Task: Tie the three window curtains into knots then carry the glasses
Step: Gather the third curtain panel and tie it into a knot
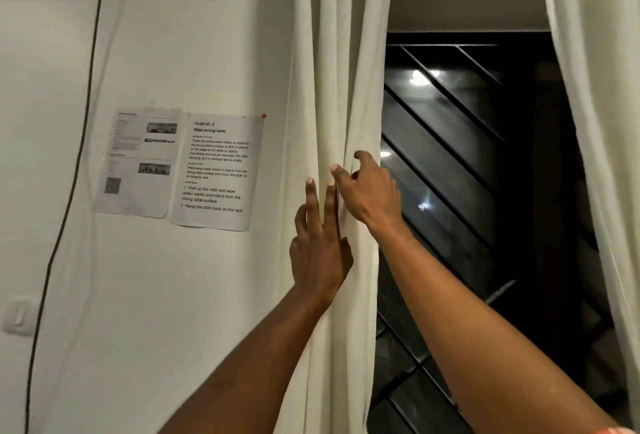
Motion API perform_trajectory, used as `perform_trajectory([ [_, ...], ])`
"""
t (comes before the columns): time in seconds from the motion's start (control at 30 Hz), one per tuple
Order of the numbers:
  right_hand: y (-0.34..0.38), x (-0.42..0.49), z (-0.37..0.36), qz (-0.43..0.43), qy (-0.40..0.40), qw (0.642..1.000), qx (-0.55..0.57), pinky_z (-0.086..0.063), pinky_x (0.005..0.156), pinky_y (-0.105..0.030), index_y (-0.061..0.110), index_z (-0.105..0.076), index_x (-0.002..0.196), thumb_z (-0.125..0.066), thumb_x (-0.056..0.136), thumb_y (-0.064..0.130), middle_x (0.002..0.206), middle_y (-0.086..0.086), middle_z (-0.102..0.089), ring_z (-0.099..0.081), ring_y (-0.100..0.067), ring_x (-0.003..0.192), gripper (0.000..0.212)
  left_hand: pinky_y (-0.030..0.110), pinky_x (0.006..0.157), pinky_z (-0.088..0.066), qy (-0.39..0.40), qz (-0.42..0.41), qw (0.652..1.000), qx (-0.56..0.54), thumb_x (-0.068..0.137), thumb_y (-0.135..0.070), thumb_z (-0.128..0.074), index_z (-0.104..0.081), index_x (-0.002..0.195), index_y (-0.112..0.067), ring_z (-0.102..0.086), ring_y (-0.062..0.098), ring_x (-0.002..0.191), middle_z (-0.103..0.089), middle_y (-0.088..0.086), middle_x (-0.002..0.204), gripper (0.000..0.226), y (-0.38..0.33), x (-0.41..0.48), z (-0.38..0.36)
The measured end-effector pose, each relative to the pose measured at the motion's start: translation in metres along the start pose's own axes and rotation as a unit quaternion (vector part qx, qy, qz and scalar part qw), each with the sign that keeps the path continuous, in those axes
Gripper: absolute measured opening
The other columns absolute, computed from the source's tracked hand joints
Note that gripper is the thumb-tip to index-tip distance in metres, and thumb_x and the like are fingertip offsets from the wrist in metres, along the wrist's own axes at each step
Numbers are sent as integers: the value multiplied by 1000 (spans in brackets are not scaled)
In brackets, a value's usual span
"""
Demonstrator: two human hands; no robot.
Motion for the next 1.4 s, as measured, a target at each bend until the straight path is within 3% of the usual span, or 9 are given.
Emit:
perform_trajectory([
  [0.2, 31, 49, 15, 171, -99, 975, -98, -45, 97, -45, 24, -29, 145, -55, 92, 38, 148, -7, -34, -42, -29, 127, 61, 50, 89, -49, -6, -33, 999, 23, 83, -39, -66, 13, 148, -30, -17, 39, 142, 10, 5, 160, 103, -5, 41, 0],
  [0.47, 66, 118, 22, 243, -89, 939, -227, -35, 104, -51, 24, -34, 144, -55, 91, 38, 156, -7, -22, -24, -31, 141, 59, 52, 92, -49, -7, -20, 999, 33, 83, -48, -60, 10, 150, -29, -22, 42, 138, 15, 3, 159, 99, -10, 113, -1],
  [0.67, 92, 166, 10, 268, -62, 924, -264, -34, 101, -54, 27, -32, 143, -53, 86, 40, 155, -6, -20, -23, -33, 140, 62, 58, 98, -41, -40, -34, 996, 71, 83, -51, -60, 4, 151, -28, -4, 43, 143, 14, 4, 159, 96, -8, 158, -5],
  [0.8, 105, 190, 3, 265, -62, 919, -285, -36, 94, -55, 29, -33, 143, -45, 87, 52, 148, -8, -32, -33, -36, 132, 61, 46, 84, -49, -68, -28, 994, 85, 81, -53, -60, -1, 149, -29, -38, 42, 126, -2, 8, 158, 93, -2, 180, -1],
  [0.9, 103, 205, -10, 206, -22, 926, -315, -39, 96, -57, 30, -36, 142, -42, 84, 67, 142, -9, -40, -42, -38, 126, 69, 39, 75, -43, -22, 1, 997, 79, 83, -57, -55, -1, 149, -34, -57, 37, 102, -32, 14, 143, 88, 4, 186, -5],
  [1.1, 93, 199, -57, 98, 175, 925, -321, -45, 84, -40, 18, -53, 101, -66, 79, 58, 99, -2, -57, -57, -28, 98, 47, 36, 81, -43, 188, 32, 980, 59, 83, -58, -56, -40, 136, -21, -56, 28, 109, -54, 4, 129, 67, 23, 183, -38],
  [1.17, 93, 197, -63, 111, 150, 925, -331, -46, 79, -39, 16, -51, 90, -69, 81, 46, 93, -3, -53, -55, -27, 89, 36, 37, 84, -43, 204, 36, 977, 45, 82, -58, -57, -45, 132, -19, -54, 27, 111, -52, 3, 130, 65, 28, 182, -44],
  [1.27, 97, 193, -59, 142, 67, 926, -343, -41, 68, -35, 16, -52, 100, -58, 84, 21, 98, -5, -55, -53, -25, 83, 18, 40, 89, -46, 185, 39, 982, 27, 79, -60, -60, -52, 121, -18, -53, 29, 109, -50, 2, 127, 60, 34, 186, -48],
  [1.4, 98, 186, -51, 162, -1, 933, -322, -40, 72, -34, 13, -53, 104, -49, 83, 12, 105, -7, -56, -54, -28, 94, 21, 35, 82, -46, 212, 30, 977, -2, 83, -47, -61, -52, 117, -14, -57, 29, 103, -57, 3, 116, 47, 37, 179, -58],
])
Point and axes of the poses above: each hand's wrist, its own x-axis towards the middle knuckle, its own z-axis out of the back of the hand, y = z × x, the point moved 5 cm from there along x, towards the middle knuckle
